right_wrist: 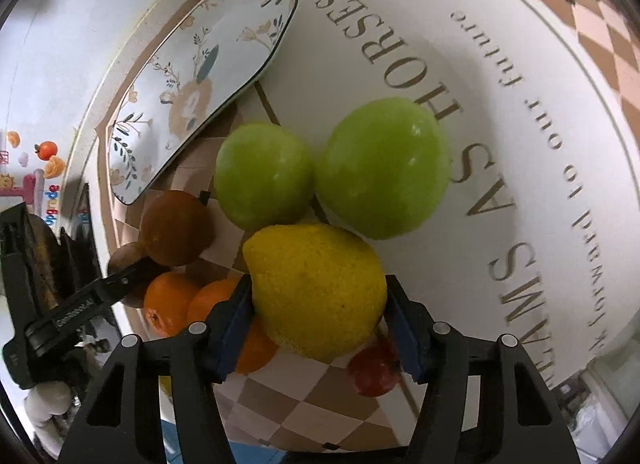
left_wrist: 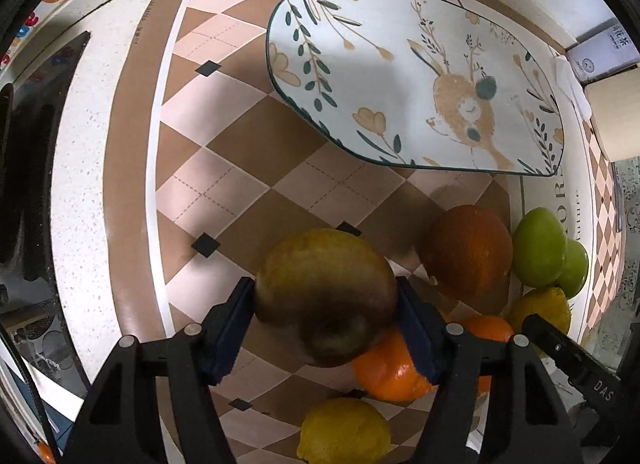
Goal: Organize fruits
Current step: 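Grasp the yellow pear with the right tool while the left tool grasps the dark brown fruit, then carry both fruits onto the floral plate and open both tools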
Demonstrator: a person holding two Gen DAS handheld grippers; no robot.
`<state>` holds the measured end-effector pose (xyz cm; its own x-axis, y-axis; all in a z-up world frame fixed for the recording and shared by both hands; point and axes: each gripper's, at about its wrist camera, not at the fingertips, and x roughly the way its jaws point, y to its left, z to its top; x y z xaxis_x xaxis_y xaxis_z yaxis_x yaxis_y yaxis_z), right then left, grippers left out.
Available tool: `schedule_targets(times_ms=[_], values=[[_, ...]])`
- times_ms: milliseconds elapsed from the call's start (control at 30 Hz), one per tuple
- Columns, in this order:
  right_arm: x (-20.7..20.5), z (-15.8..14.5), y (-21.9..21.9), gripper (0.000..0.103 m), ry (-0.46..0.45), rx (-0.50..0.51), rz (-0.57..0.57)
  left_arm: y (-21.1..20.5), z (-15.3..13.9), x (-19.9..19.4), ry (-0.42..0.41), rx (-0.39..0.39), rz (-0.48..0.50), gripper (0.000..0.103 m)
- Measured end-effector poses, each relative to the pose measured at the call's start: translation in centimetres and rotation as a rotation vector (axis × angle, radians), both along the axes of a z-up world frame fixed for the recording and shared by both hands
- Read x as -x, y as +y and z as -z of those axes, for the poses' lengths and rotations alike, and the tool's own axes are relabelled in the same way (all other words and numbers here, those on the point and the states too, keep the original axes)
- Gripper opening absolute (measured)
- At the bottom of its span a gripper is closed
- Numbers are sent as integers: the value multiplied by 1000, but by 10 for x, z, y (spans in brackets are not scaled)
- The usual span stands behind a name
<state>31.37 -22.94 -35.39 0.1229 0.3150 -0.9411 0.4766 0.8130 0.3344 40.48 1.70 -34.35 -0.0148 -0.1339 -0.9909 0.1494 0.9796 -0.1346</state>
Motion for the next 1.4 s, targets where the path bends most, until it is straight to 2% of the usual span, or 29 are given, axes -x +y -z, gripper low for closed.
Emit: schedule_targets(times_ms=[167, 267, 400, 467, 567, 833, 1067, 1333, 1367, 1400], values=[[1, -20, -5, 64, -49, 23, -60, 0, -31, 12, -30, 3, -2, 66], [-4, -44, -7, 64, -99, 22, -90, -2, -66, 10, -63, 45, -10, 66], [-39, -79, -7, 64, -195, 42, -146, -16, -102, -20, -129, 107, -26, 66], [-65, -84, -7, 64, -218, 56, -169, -27, -110, -40, -166, 100, -28, 66], [-112, -81, -4, 64, -233, 112, -221, -55, -100, -78, -185, 74, -50, 66], [-201, -43, 6, 64, -185, 205, -356, -54, -49, -133, -118, 37, -116, 66], [-222, -17, 11, 64, -141, 198, -436, -52, -23, -150, -38, 69, -166, 67], [-227, -11, 13, 65, -123, 202, -482, -58, -9, -150, -5, 36, -160, 67], [-229, -11, 15, 68, -116, 205, -487, -58, -8, -150, -6, 34, -162, 67], [-229, -11, 15, 78, -103, 225, -494, -57, -8, -149, -7, 31, -164, 67]])
